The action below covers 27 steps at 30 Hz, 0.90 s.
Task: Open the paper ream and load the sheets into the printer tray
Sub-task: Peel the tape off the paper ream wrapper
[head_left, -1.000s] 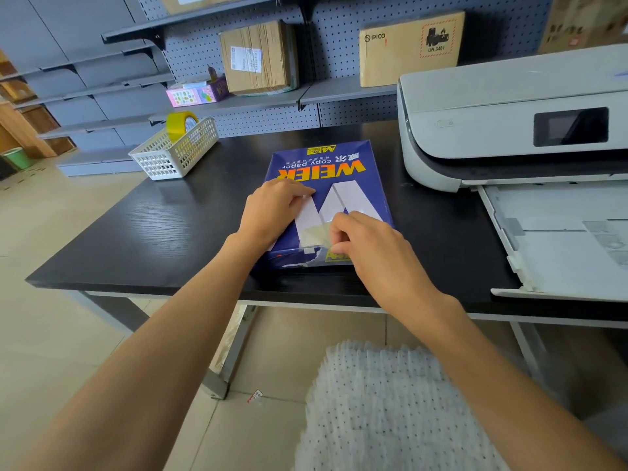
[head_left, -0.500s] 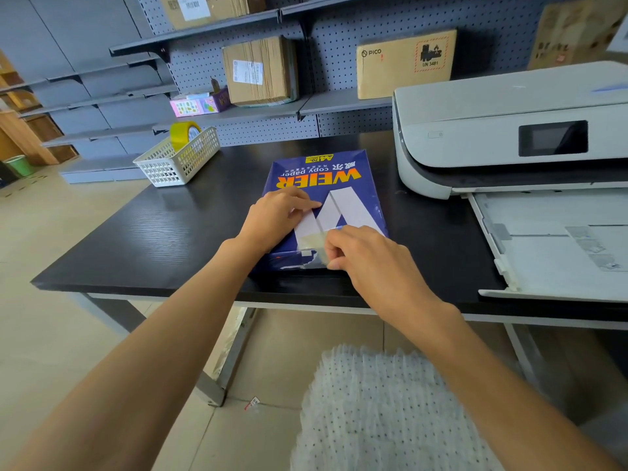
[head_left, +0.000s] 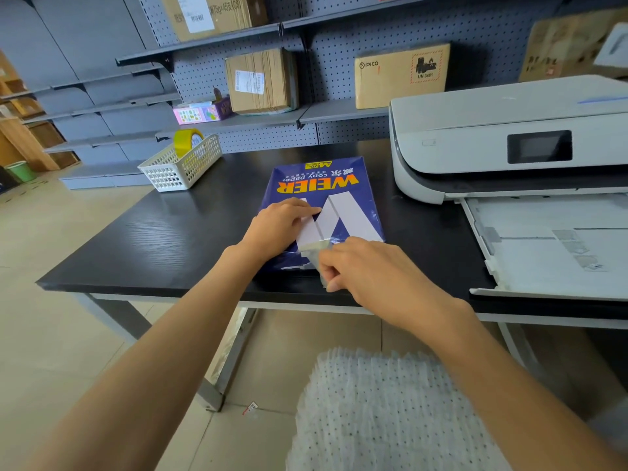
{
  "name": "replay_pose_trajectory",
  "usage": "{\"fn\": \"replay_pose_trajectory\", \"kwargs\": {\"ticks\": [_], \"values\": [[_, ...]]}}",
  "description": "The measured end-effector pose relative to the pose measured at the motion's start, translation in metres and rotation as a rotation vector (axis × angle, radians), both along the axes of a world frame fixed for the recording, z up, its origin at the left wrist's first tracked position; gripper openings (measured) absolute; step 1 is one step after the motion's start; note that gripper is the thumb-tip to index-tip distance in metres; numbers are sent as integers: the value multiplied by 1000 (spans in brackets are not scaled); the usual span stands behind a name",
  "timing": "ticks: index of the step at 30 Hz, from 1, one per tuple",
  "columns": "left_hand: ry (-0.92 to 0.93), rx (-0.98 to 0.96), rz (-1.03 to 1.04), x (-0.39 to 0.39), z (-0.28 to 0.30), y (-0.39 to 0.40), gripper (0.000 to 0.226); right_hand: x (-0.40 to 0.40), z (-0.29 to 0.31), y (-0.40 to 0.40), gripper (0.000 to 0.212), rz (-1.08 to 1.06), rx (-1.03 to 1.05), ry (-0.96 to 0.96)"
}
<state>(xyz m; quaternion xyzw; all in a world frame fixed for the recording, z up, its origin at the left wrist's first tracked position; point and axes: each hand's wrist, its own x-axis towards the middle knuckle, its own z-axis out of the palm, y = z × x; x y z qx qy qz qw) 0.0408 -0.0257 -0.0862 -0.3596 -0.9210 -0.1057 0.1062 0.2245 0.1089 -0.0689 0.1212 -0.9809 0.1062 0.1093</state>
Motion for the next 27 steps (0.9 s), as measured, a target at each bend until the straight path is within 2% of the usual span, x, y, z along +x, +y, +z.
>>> {"fn": "replay_pose_trajectory", "kwargs": {"ticks": [6, 13, 18, 22, 27], "values": [[-47, 97, -23, 8, -5, -4, 40, 12, 3, -4, 27, 49, -10, -105], [-103, 141, 39, 13, -13, -6, 39, 20, 11, -7, 28, 76, 10, -106], [-76, 180, 82, 17, -13, -3, 39, 28, 17, -4, 24, 70, 29, -107], [-16, 171, 138, 22, -15, -5, 37, 39, 25, -12, 9, 144, -44, -153], [12, 173, 157, 29, -15, -5, 38, 48, 33, -15, 7, 184, -109, -132]]}}
